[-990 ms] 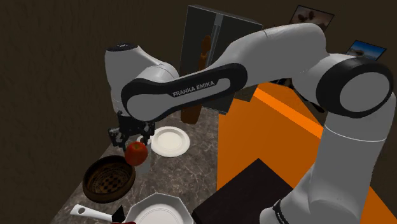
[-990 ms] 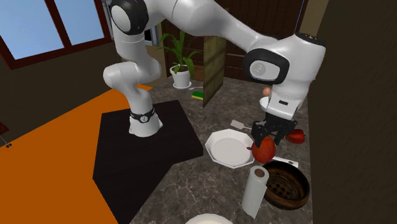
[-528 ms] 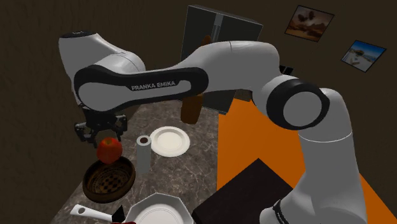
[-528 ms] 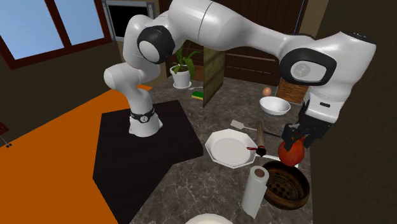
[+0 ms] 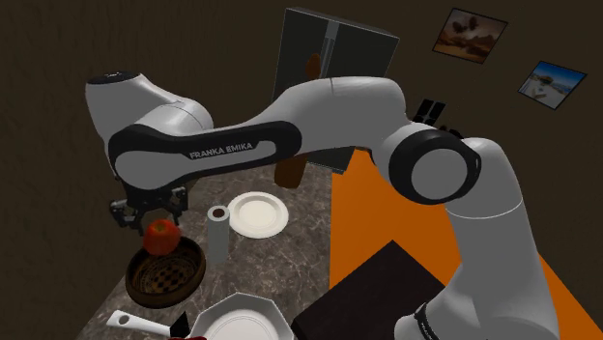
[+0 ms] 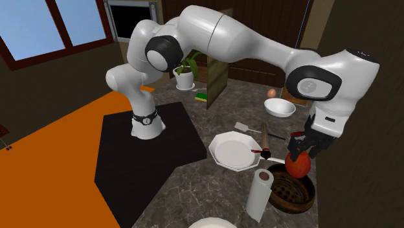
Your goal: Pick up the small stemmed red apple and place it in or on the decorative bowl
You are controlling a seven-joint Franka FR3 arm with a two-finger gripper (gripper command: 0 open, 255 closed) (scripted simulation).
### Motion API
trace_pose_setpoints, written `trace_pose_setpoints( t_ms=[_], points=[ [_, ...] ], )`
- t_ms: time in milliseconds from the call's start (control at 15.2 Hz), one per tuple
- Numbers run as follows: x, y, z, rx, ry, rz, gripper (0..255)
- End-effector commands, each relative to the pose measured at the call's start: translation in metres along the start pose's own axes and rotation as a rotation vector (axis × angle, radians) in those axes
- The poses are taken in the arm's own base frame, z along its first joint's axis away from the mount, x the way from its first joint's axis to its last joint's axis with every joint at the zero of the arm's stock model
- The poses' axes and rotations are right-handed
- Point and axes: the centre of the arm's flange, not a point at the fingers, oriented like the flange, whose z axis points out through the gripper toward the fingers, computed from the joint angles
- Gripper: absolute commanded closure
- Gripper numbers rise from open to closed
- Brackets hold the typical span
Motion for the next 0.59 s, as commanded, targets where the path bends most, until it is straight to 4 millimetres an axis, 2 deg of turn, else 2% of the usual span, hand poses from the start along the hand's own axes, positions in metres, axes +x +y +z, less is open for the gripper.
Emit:
trace_pose_setpoints(
  t_ms=[0, 528],
  points=[
    [0.002, -0.001, 0.011, 0.001, 0.0, 0.0, 255],
    [0.004, -0.003, 0.053, 0.001, 0.0, 0.0, 255]
  ],
)
